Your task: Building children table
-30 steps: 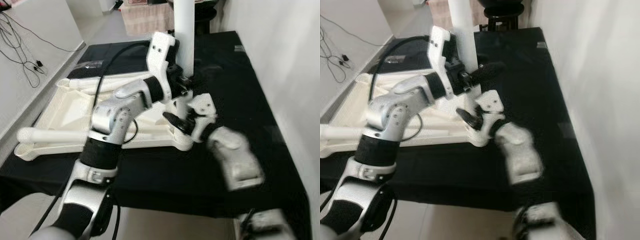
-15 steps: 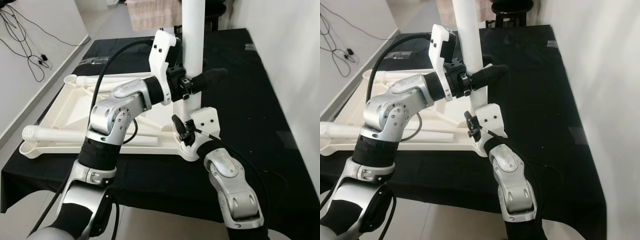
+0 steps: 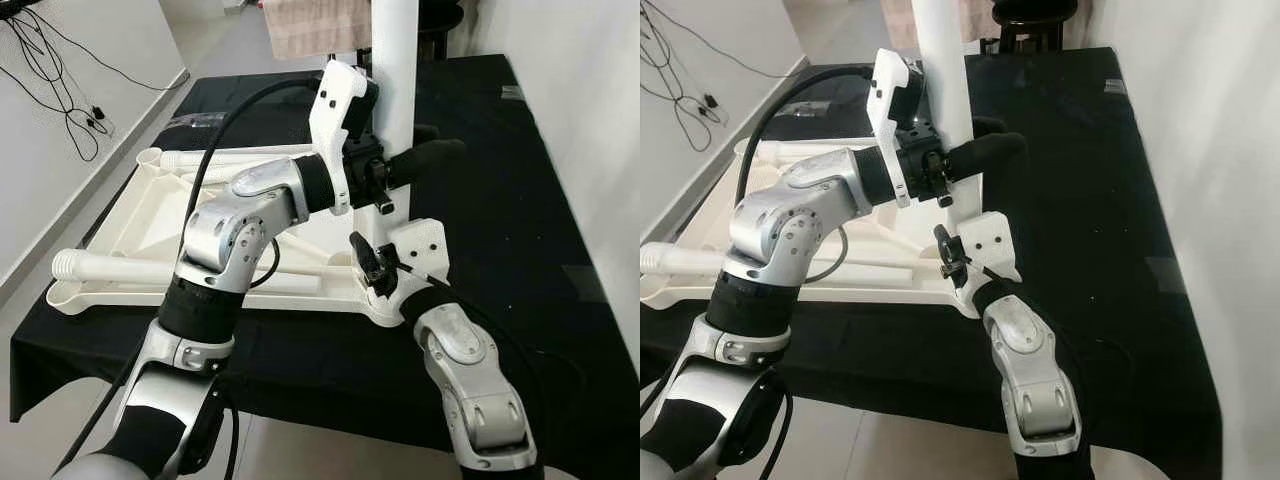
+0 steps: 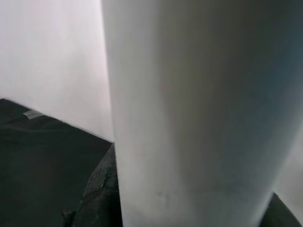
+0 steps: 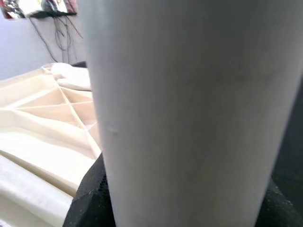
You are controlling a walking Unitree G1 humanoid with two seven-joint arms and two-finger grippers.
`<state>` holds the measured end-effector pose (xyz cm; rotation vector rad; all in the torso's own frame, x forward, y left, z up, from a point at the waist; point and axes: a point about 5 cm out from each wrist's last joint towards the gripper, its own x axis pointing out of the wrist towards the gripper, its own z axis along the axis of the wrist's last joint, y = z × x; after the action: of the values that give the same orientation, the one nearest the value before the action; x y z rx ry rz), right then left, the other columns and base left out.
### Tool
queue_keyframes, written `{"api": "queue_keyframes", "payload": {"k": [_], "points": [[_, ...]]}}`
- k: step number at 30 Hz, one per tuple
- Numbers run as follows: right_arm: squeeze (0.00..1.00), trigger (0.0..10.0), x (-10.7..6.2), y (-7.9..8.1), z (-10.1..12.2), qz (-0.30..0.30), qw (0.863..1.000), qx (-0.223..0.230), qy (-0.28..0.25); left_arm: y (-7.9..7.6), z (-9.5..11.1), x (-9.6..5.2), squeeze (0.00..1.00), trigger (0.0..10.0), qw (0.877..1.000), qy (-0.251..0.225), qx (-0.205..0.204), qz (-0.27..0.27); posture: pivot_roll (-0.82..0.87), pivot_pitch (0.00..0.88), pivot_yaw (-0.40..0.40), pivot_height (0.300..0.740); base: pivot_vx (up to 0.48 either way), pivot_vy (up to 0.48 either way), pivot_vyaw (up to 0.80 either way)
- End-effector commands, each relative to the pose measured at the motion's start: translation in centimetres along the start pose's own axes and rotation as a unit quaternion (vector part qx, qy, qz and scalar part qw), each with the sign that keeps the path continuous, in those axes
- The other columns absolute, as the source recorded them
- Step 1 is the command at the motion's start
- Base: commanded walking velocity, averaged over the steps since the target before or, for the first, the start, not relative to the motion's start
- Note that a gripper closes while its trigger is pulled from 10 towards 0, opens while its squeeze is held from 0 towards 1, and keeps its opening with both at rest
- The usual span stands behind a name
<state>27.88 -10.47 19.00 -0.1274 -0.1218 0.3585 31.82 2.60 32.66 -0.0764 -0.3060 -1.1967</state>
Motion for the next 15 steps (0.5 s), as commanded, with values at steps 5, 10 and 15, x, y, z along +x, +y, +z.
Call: {"api": "queue_keyframes", "payload": {"k": [5,10,15], "points": [[1.00,10.0,0.6,1.8,0.1,0.235,0.972,0.030,-0.009,-0.4,-0.4,0.3,0.00,0.0,0.999,0.011,-0.002,-0.035,-0.03,0.134,0.142,0.740,0.000,0.000,0.00],[0.00,10.0,2.1,-0.3,0.4,0.316,0.948,-0.022,-0.001,-1.1,-0.5,0.6,0.00,0.0,0.998,0.016,0.000,-0.062,-0.02,0.136,0.143,0.740,0.000,0.000,0.00],[0.00,10.0,3.7,-1.5,1.0,0.356,0.934,-0.029,0.001,-1.8,-0.6,0.9,0.00,0.0,0.995,0.022,0.006,-0.093,-0.01,0.141,0.147,0.740,0.000,0.000,0.00]]}}
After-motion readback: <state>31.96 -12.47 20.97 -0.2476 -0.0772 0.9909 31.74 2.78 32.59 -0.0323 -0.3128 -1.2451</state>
